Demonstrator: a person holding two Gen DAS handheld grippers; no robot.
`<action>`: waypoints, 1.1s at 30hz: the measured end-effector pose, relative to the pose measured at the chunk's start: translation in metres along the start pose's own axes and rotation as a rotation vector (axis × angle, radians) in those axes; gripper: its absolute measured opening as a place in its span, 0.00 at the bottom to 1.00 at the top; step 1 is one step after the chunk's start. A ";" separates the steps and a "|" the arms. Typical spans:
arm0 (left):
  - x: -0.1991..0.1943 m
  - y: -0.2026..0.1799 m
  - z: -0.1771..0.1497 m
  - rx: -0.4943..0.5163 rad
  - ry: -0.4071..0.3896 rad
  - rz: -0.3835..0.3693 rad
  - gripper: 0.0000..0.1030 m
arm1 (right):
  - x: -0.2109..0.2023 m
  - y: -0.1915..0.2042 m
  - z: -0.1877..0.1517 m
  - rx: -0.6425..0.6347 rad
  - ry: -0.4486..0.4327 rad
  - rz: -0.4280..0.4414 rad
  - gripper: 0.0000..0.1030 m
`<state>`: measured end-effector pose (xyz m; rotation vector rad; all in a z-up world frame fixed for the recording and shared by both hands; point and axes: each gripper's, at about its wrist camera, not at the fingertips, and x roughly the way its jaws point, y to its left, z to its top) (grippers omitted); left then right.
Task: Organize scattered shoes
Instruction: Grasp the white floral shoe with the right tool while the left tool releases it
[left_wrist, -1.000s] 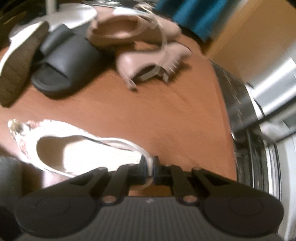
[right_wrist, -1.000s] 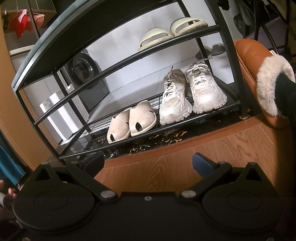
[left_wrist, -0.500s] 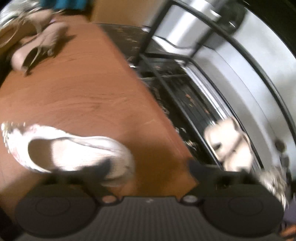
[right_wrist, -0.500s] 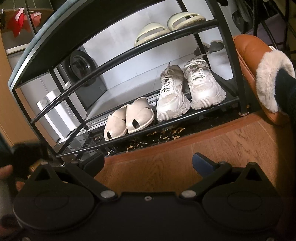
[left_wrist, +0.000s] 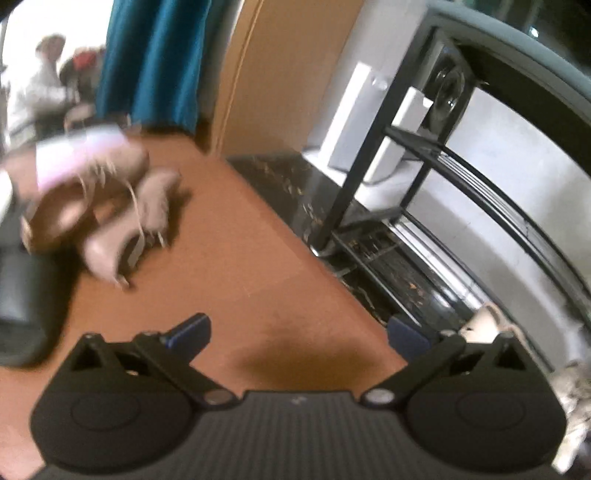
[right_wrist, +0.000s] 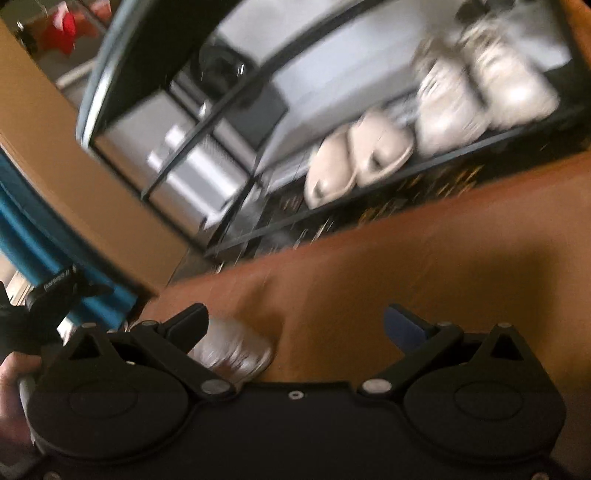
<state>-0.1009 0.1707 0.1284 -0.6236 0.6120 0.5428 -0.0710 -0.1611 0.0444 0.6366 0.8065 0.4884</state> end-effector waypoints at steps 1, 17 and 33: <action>0.003 -0.002 -0.002 -0.001 -0.001 0.018 0.99 | 0.016 0.006 0.001 0.024 0.043 0.011 1.00; 0.024 0.018 0.001 -0.150 -0.034 0.112 0.99 | 0.156 0.071 -0.014 0.177 0.309 -0.118 0.94; 0.027 0.017 0.000 -0.128 -0.034 0.110 0.99 | 0.128 0.092 0.007 -0.284 0.219 -0.330 0.17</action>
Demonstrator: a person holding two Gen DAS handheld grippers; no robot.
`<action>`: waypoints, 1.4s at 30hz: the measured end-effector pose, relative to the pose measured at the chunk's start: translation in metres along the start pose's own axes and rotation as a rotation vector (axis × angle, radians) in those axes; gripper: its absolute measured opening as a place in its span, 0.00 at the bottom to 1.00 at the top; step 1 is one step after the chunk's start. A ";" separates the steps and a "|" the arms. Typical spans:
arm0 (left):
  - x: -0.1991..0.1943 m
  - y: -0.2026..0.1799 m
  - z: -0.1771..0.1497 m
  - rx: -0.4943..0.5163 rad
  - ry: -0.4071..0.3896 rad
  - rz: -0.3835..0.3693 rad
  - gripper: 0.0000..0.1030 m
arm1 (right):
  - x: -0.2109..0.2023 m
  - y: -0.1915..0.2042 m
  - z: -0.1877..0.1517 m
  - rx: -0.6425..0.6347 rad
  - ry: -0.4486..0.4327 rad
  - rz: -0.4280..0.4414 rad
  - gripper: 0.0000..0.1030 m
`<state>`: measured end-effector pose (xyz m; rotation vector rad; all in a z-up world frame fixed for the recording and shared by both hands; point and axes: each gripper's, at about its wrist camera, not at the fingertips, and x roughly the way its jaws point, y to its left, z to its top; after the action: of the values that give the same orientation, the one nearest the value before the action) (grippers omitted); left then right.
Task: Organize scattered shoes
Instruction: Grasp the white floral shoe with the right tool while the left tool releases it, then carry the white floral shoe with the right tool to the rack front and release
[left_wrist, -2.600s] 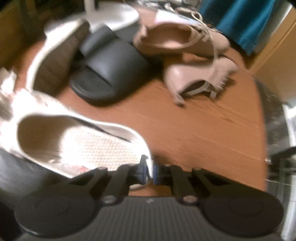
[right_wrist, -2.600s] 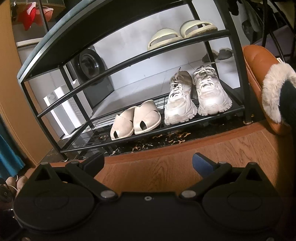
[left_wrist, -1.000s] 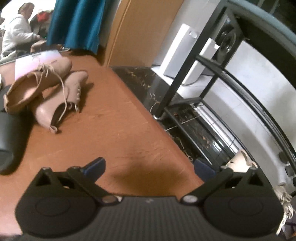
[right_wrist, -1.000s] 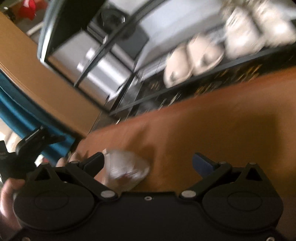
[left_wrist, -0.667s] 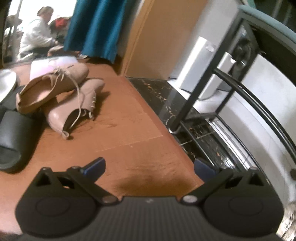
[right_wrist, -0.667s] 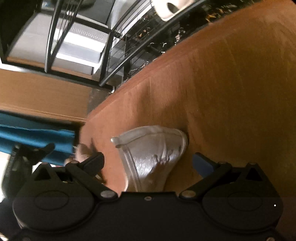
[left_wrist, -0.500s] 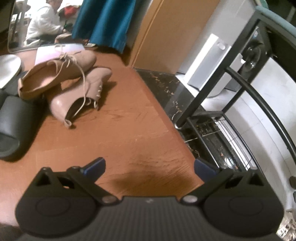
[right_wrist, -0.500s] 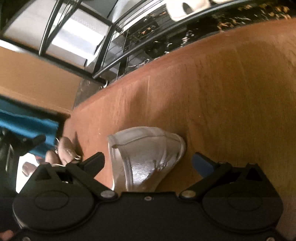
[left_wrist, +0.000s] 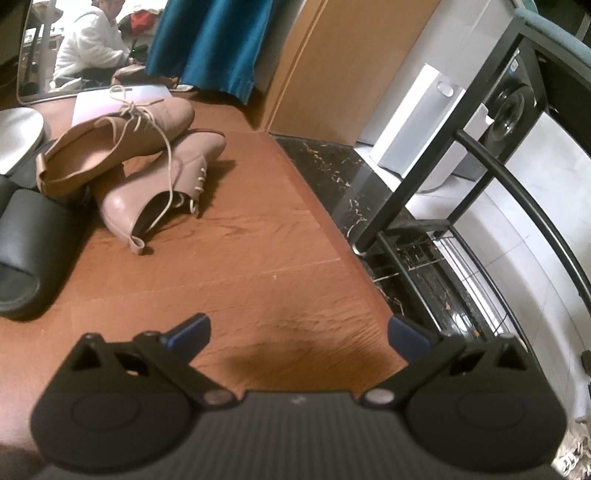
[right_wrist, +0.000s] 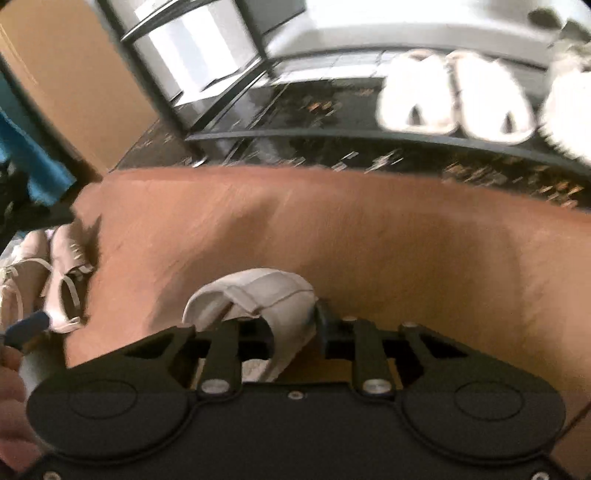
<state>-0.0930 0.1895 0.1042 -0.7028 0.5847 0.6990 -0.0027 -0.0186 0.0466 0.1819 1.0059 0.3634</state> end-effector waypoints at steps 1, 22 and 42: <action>0.000 0.000 0.000 0.000 0.001 0.000 0.99 | -0.005 -0.011 0.004 0.000 -0.011 -0.021 0.15; 0.003 -0.016 -0.007 0.100 -0.010 -0.007 0.99 | -0.024 -0.095 0.061 -0.081 -0.228 -0.181 0.90; -0.009 -0.023 -0.009 0.178 -0.050 0.043 0.99 | -0.169 -0.195 -0.105 0.562 -0.451 0.136 1.00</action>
<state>-0.0842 0.1667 0.1127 -0.5075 0.6095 0.6931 -0.1317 -0.2647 0.0640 0.8077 0.6271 0.1421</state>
